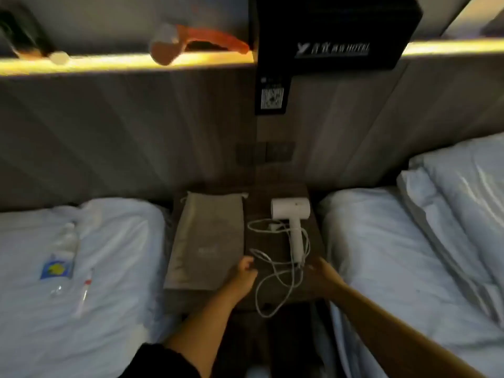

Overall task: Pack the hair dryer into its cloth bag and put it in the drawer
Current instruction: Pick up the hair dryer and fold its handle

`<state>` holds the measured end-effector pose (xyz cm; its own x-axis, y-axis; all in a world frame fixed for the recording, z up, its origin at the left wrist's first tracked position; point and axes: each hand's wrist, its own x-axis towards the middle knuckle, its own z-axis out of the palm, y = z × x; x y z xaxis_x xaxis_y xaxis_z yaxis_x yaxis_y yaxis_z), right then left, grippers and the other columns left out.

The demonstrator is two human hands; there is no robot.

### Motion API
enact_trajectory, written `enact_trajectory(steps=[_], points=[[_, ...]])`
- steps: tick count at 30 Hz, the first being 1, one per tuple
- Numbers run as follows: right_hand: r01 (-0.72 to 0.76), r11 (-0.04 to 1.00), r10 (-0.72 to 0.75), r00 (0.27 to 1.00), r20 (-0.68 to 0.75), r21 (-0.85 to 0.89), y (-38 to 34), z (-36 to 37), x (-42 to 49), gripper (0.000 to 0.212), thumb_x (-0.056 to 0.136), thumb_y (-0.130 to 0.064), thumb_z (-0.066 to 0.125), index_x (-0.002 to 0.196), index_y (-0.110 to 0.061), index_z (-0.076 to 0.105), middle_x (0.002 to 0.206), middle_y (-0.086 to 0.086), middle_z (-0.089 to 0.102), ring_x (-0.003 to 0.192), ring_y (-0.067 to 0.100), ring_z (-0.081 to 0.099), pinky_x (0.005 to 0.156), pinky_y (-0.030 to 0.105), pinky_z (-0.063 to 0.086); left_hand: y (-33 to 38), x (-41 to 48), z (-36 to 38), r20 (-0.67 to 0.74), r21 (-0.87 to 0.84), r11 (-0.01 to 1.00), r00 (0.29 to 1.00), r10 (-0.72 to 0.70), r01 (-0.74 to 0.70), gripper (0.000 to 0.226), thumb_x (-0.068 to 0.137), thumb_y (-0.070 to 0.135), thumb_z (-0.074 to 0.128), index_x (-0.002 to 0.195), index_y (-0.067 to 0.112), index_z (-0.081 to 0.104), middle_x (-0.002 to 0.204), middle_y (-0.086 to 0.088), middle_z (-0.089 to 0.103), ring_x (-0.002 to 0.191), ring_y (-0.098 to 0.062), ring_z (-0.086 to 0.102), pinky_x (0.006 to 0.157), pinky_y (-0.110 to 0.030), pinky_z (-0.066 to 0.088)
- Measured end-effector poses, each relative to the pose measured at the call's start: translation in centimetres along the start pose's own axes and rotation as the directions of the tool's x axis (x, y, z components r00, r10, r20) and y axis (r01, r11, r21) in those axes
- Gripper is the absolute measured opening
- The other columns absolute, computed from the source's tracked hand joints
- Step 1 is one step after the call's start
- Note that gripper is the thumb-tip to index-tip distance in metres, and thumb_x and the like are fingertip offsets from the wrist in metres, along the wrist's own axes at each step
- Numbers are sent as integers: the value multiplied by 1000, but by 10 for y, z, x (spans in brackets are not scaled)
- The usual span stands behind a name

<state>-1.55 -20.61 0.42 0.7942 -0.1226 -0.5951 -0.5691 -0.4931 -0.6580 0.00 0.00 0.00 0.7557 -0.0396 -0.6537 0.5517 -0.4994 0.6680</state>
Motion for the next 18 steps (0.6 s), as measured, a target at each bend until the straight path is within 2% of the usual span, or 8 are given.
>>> enact_trajectory(steps=[3,5,7,10,12,14,16,18], points=[[-114,993,110,988,-106,-25,2,5,45,42,84,-24,62,118,1,55,115,19,61,93,26,59,60,24,43,9,45,18,-72,-26,999,997,26,-28,58,90,8,51,144,14,30,148,-18,32,131,-32,38,106,-40,35],[-180,983,181,970,-160,20,3,10,69,60,83,-27,64,132,2,43,130,22,52,111,34,56,69,28,43,12,73,27,-178,49,996,981,77,-69,65,91,15,53,147,21,20,154,-14,18,139,-31,24,112,-39,25],[-232,972,237,947,-217,47,9,17,88,78,82,-31,67,141,1,28,143,22,39,126,38,45,82,34,45,7,96,35,-281,232,967,944,174,-109,61,95,31,45,148,26,16,157,-11,12,143,-30,17,114,-41,20],[-225,968,245,948,-203,114,12,21,119,91,77,-38,72,143,-2,21,147,21,34,131,38,40,95,40,44,-1,128,45,-321,404,905,907,274,-130,52,98,40,31,147,27,22,158,-8,14,145,-28,10,116,-43,15],[-208,973,223,959,-173,102,13,25,133,101,70,-44,76,145,-7,19,147,18,35,130,37,41,102,48,43,-6,139,54,-273,478,858,897,347,-186,49,98,41,31,142,21,37,154,-13,27,143,-30,20,113,-45,24],[-187,982,181,971,-157,-29,17,28,144,113,63,-48,78,148,-14,12,150,16,32,135,38,34,107,51,37,-11,151,59,-230,547,780,842,488,-303,49,95,42,34,117,10,64,126,-24,58,119,-41,53,90,-50,50],[-178,963,146,975,-167,-203,22,31,149,114,62,-46,79,148,-19,9,152,15,24,140,38,22,112,52,29,-18,165,60,-139,596,712,825,547,-371,47,85,38,41,101,5,70,106,-26,67,99,-45,64,72,-53,56],[-173,932,103,969,-225,-318,27,35,152,105,65,-41,78,146,-18,16,152,14,22,140,36,19,112,50,28,-24,169,64,-86,657,634,795,601,-408,50,83,39,40,110,7,67,116,-22,64,110,-42,59,85,-53,53]])
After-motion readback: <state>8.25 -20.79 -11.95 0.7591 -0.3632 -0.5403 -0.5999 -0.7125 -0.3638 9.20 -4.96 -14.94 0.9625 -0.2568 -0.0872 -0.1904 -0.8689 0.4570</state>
